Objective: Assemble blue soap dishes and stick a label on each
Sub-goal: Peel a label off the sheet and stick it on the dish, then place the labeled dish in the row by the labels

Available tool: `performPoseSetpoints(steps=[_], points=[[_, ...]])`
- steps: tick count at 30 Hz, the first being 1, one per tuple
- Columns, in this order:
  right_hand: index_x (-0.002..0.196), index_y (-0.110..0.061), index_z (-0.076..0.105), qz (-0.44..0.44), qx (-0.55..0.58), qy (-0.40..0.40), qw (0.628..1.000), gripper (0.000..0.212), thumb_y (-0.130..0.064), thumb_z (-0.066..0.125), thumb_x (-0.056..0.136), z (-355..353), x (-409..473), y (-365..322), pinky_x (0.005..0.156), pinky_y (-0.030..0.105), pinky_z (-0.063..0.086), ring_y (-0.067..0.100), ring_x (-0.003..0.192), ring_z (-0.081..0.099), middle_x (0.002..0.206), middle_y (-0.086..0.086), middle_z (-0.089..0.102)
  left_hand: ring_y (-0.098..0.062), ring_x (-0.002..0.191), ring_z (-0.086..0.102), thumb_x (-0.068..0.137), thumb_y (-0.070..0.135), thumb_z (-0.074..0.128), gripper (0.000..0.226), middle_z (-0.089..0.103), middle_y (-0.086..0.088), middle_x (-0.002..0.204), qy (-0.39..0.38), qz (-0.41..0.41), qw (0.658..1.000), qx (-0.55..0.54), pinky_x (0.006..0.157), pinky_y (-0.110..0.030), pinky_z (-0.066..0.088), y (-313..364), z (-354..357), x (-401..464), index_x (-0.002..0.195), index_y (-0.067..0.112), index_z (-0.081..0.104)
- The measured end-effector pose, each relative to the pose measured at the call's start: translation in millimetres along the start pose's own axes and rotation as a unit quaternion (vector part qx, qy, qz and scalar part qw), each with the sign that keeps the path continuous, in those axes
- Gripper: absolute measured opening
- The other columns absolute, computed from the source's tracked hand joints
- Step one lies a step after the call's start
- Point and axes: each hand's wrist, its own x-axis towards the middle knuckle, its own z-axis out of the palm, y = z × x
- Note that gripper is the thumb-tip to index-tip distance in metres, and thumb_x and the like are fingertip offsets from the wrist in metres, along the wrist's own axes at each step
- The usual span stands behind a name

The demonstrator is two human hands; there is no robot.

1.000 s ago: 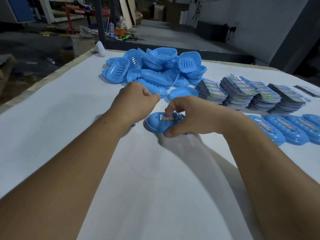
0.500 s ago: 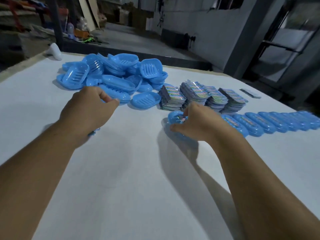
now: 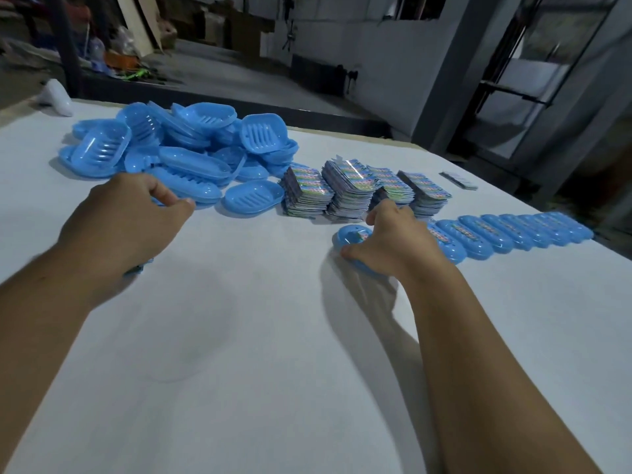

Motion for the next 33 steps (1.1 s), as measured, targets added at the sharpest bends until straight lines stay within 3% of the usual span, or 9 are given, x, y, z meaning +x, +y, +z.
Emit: performPoseSetpoints(steps=[10, 13, 16, 20, 24, 26, 29, 30, 33], points=[[0.118, -0.02, 0.055, 0.015, 0.026, 0.033, 0.999, 0.056, -0.044, 0.081, 0.074, -0.8, 9.6, 12.8, 0.089, 0.038, 0.044, 0.033, 0.117, 0.053, 0.126, 0.008, 0.053, -0.02, 0.046, 0.065, 0.082, 0.056, 0.067, 0.028, 0.068, 0.005, 0.062, -0.015, -0.003, 1.0, 0.005, 0.058, -0.033, 0.054, 6.2, -4.5, -4.4, 0.078, 0.029, 0.062], [0.097, -0.023, 0.057, -0.042, 0.08, 0.029, 0.995, 0.038, -0.045, 0.08, 0.077, -0.9, 10.5, -4.6, 0.073, 0.032, 0.046, 0.016, 0.088, 0.065, 0.097, -0.006, 0.064, -0.019, 0.049, 0.066, 0.085, 0.055, 0.067, 0.027, 0.068, 0.004, 0.065, -0.02, -0.007, 1.0, 0.006, 0.061, -0.033, 0.055, 7.9, -7.6, -4.6, 0.08, 0.029, 0.062], [0.085, -0.025, 0.061, -0.109, 0.086, -0.026, 0.99, 0.027, -0.046, 0.078, 0.079, 1.1, 10.1, -33.2, 0.054, 0.026, 0.039, 0.002, 0.051, 0.06, 0.065, -0.008, 0.067, -0.015, 0.044, 0.064, 0.086, 0.053, 0.066, 0.026, 0.067, 0.005, 0.062, -0.016, -0.015, 1.0, 0.005, 0.054, -0.027, 0.049, 7.1, -9.7, -4.2, 0.08, 0.029, 0.062], [0.074, -0.027, 0.064, -0.185, 0.047, -0.064, 0.979, 0.022, -0.044, 0.076, 0.079, 8.1, 11.0, -72.8, 0.054, 0.025, 0.041, 0.008, 0.068, 0.063, 0.074, -0.008, 0.069, -0.011, 0.041, 0.062, 0.086, 0.053, 0.065, 0.026, 0.066, 0.009, 0.061, -0.011, -0.025, 1.0, 0.009, 0.05, -0.023, 0.042, 5.5, -11.2, -3.4, 0.078, 0.028, 0.061], [0.078, -0.024, 0.068, -0.208, 0.028, -0.076, 0.975, 0.016, -0.039, 0.073, 0.079, 24.5, 20.1, -102.8, 0.062, 0.027, 0.05, 0.015, 0.078, 0.065, 0.079, -0.009, 0.068, -0.013, 0.064, 0.064, 0.087, 0.05, 0.065, 0.026, 0.066, 0.008, 0.072, -0.017, -0.02, 0.999, 0.022, 0.062, -0.029, 0.049, 0.3, -13.9, 1.7, 0.077, 0.027, 0.06], [0.09, -0.023, 0.071, -0.212, 0.036, -0.052, 0.975, 0.017, -0.038, 0.071, 0.083, 33.4, 24.6, -113.1, 0.067, 0.029, 0.05, 0.019, 0.089, 0.067, 0.091, -0.006, 0.071, -0.014, 0.071, 0.064, 0.087, 0.049, 0.065, 0.026, 0.066, 0.008, 0.077, -0.018, -0.023, 0.999, 0.017, 0.07, -0.033, 0.053, -2.1, -15.7, 3.5, 0.077, 0.026, 0.06], [0.127, -0.021, 0.064, -0.227, 0.073, -0.002, 0.971, 0.042, -0.038, 0.066, 0.088, 47.4, 25.5, -121.5, 0.088, 0.034, 0.047, 0.027, 0.117, 0.06, 0.124, 0.002, 0.067, -0.013, 0.073, 0.062, 0.088, 0.048, 0.064, 0.024, 0.064, 0.01, 0.077, -0.014, -0.022, 0.999, 0.02, 0.071, -0.033, 0.053, -2.1, -17.2, 3.1, 0.077, 0.027, 0.059], [0.127, -0.019, 0.064, -0.233, 0.083, 0.013, 0.969, 0.042, -0.036, 0.064, 0.089, 51.7, 24.8, -123.3, 0.088, 0.033, 0.045, 0.029, 0.117, 0.06, 0.125, 0.005, 0.068, -0.014, 0.074, 0.063, 0.088, 0.048, 0.064, 0.023, 0.064, 0.01, 0.078, -0.014, -0.019, 0.999, 0.022, 0.071, -0.033, 0.053, -1.5, -17.4, 2.5, 0.078, 0.028, 0.058], [0.094, -0.012, 0.067, -0.261, 0.068, 0.05, 0.962, 0.021, -0.03, 0.055, 0.093, 64.8, 23.9, -124.9, 0.074, 0.034, 0.048, 0.035, 0.095, 0.063, 0.096, 0.009, 0.071, -0.018, 0.077, 0.066, 0.088, 0.047, 0.063, 0.02, 0.067, 0.009, 0.083, -0.024, -0.006, 1.0, 0.018, 0.074, -0.034, 0.055, 1.5, -15.6, -1.4, 0.079, 0.03, 0.057]])
